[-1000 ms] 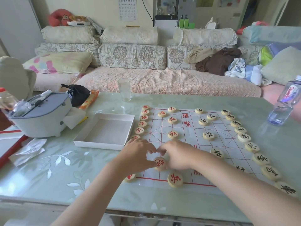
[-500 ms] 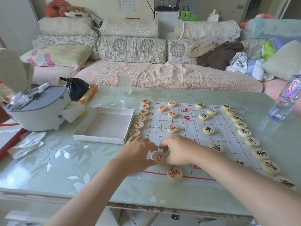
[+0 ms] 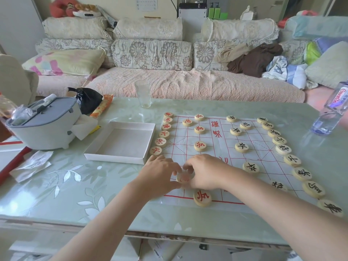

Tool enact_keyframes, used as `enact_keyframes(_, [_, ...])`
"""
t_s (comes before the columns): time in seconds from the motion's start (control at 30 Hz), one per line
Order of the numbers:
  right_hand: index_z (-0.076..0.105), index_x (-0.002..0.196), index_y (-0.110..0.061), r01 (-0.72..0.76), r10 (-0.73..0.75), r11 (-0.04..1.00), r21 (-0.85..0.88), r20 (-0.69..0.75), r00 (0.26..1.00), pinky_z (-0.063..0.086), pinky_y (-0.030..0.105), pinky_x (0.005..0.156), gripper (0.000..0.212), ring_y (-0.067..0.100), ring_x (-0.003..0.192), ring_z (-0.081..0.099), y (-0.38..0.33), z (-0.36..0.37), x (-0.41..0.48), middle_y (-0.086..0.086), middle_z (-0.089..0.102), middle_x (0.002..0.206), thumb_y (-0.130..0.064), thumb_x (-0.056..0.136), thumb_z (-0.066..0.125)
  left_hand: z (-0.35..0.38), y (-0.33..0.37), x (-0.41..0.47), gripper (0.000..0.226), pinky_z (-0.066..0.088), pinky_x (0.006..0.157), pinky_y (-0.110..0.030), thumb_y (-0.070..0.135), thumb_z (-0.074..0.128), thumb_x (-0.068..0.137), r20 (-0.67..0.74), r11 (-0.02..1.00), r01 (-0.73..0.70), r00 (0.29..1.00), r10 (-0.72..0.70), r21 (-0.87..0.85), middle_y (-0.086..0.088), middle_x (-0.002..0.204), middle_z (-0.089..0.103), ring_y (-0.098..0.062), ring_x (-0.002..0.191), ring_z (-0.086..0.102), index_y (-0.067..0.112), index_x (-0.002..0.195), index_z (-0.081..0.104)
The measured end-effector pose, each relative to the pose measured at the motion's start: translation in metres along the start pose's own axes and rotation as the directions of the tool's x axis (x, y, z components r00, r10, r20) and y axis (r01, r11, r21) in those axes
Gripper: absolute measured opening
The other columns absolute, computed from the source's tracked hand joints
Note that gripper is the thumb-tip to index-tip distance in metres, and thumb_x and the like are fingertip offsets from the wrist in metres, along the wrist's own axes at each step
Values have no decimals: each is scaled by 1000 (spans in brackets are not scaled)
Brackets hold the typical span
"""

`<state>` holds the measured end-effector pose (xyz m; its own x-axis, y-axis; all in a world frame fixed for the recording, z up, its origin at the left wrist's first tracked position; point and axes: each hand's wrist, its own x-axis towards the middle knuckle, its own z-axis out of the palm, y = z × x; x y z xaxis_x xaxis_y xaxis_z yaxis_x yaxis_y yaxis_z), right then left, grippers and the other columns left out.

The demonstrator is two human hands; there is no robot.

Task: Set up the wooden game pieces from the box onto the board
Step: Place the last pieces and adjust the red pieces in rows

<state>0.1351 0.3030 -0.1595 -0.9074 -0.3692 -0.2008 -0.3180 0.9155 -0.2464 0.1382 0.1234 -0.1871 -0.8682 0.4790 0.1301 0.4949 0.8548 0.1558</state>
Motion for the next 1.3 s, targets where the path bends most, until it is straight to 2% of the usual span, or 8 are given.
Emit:
enact_keyframes(0.37, [68, 107, -31, -17, 17, 1000, -11, -12, 1000, 55, 36, 80, 35, 18, 95, 63, 0, 3, 1, -8, 66, 104, -51, 78, 70, 2, 1, 1, 39, 21, 89, -22, 57, 59, 84, 32, 1000, -9, 999, 10, -20, 19, 111, 58, -8, 108, 45, 40, 118, 59])
enact_keyframes(0.6, [65, 108, -31, -29, 29, 999, -25, -14, 999, 48, 29, 67, 40, 18, 91, 61, 0, 3, 0, -11, 63, 99, -53, 76, 70, 4, -2, 1, 47, 26, 97, -26, 54, 64, 80, 53, 1000, -19, 998, 20, -19, 20, 112, 57, -8, 111, 44, 39, 124, 55])
enact_keyframes(0.7, [56, 131, -30, -33, 34, 999, 13, -22, 999, 49, 31, 80, 60, 16, 105, 58, 1, -4, -1, -12, 60, 116, -52, 78, 69, -4, -10, 1, 53, 29, 98, -28, 50, 67, 79, 47, 997, -2, 999, 6, -80, 20, 112, 57, -8, 111, 44, 37, 128, 51])
enact_keyframes(0.8, [53, 137, -31, -1, 5, 998, 66, -67, 998, 49, 32, 92, 62, 11, 110, 54, -3, -13, -2, -15, 59, 122, -49, 80, 69, -20, -24, -5, 42, 38, 91, -28, 38, 69, 81, -20, 982, 51, 998, -55, -183, 20, 102, 58, -8, 103, 48, 33, 121, 56])
enact_keyframes(0.93, [57, 131, -35, 91, -84, 992, 84, -78, 993, 47, 31, 89, 49, 11, 110, 54, -29, -9, -1, -15, 60, 119, -43, 85, 68, -33, -47, -25, 23, 42, 73, -20, 19, 64, 85, -3, 956, 168, 985, -174, -241, 16, 92, 58, -7, 85, 55, 31, 105, 62])
enact_keyframes(1.1, [63, 114, -30, 146, -145, 989, 9, -83, 986, 51, 34, 82, 39, 20, 101, 60, -68, 12, 0, -5, 65, 108, -53, 83, 64, -35, -59, -53, 23, 36, 60, -8, 24, 63, 81, 131, 946, 260, 962, -238, -193, 21, 91, 56, 5, 78, 53, 38, 98, 58])
enact_keyframes(1.2, [62, 92, -29, 103, -110, 993, -62, -118, 987, 45, 31, 71, 41, 18, 90, 60, -83, 22, -2, -7, 63, 95, -67, 77, 60, -33, -60, -65, 28, 39, 66, -12, 30, 66, 80, 173, 937, 281, 953, -247, -207, 23, 94, 56, 2, 81, 54, 40, 105, 58])
enact_keyframes(1.3, [43, 65, -31, 52, -67, 992, -119, -134, 989, 39, 31, 68, 46, 16, 78, 49, -91, 28, -3, -9, 53, 80, -74, 77, 56, -31, -63, -72, 37, 43, 75, -16, 28, 67, 81, 227, 932, 292, 943, -243, -215, 24, 99, 57, -2, 87, 56, 39, 116, 57])
